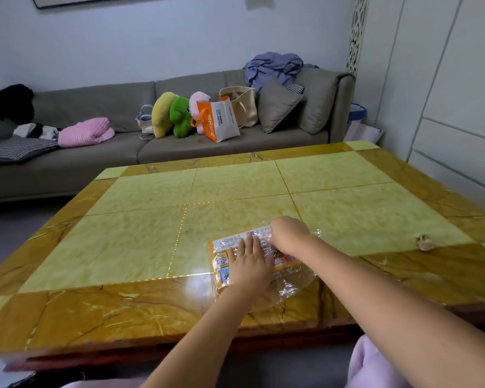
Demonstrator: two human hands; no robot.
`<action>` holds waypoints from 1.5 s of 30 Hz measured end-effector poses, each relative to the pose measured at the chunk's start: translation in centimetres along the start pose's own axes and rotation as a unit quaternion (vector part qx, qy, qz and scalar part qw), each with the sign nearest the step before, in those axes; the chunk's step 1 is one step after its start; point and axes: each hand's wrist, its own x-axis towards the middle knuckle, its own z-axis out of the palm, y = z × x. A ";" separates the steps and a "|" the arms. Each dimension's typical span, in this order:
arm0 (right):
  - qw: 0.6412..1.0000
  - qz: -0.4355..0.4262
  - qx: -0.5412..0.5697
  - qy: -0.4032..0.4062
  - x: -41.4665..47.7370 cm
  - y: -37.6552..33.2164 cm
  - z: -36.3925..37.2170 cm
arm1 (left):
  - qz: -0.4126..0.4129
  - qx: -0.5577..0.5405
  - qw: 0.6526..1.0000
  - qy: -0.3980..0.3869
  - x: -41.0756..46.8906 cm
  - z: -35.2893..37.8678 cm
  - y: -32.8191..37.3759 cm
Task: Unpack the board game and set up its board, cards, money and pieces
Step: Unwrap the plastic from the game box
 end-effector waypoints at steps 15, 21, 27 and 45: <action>0.939 0.151 0.306 0.047 1.5 9.7 -1.0 | 0.020 0.035 0.999 -0.011 -0.3 0.3 -1.0; 0.861 0.249 0.430 -0.104 -2.3 14.9 0.6 | 0.103 0.032 0.994 -0.001 -0.1 0.0 -2.4; 0.900 0.136 0.410 0.062 -5.6 14.0 -0.2 | 0.114 0.005 0.993 0.012 0.5 -1.1 -3.0; 0.686 0.246 0.630 -0.268 -1.9 9.1 0.5 | -0.290 -0.293 0.911 -0.027 1.5 -5.0 -8.6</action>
